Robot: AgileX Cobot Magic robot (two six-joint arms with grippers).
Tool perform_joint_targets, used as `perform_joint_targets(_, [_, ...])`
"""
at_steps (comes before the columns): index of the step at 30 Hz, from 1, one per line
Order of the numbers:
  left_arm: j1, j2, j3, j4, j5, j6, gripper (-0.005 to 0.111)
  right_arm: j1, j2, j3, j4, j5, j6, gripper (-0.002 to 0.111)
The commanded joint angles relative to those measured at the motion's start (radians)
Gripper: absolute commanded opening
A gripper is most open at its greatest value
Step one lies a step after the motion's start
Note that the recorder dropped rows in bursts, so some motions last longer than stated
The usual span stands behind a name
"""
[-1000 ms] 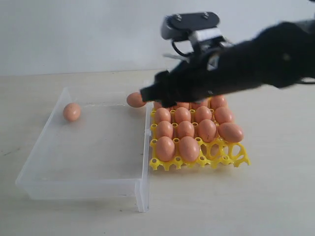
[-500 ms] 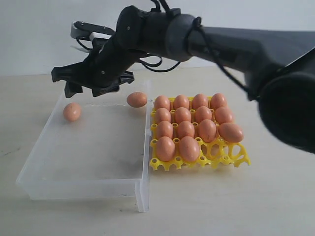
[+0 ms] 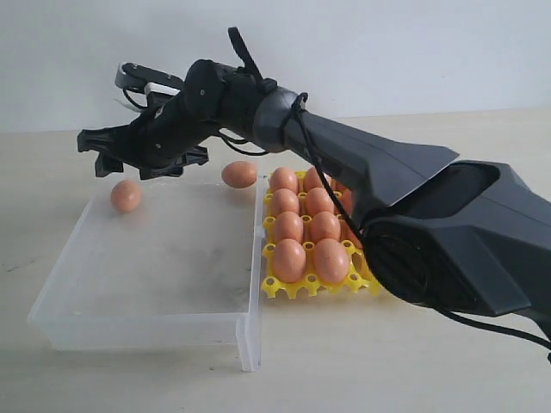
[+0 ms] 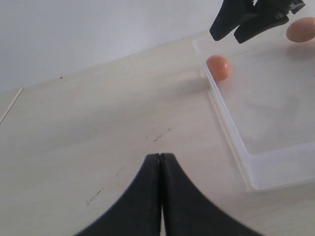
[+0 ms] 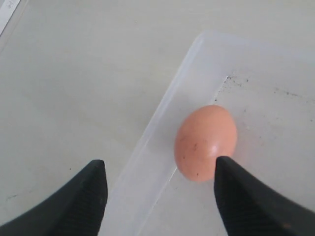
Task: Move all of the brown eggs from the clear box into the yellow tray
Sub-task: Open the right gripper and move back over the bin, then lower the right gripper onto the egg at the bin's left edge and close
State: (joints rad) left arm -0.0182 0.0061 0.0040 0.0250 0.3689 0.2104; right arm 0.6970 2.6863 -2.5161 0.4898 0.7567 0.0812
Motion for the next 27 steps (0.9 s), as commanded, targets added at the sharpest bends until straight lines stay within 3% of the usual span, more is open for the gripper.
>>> perform_joint_targets(1, [-0.002, -0.006, -0.004, 0.000, -0.008, -0.006, 0.000, -0.003, 0.019, -0.014, 0.001, -0.052, 0.009, 0.061])
perform_joint_targets(27, [-0.002, -0.006, -0.004, 0.000, -0.008, -0.006, 0.000, -0.005, 0.084, -0.014, 0.006, -0.152, 0.015, 0.061])
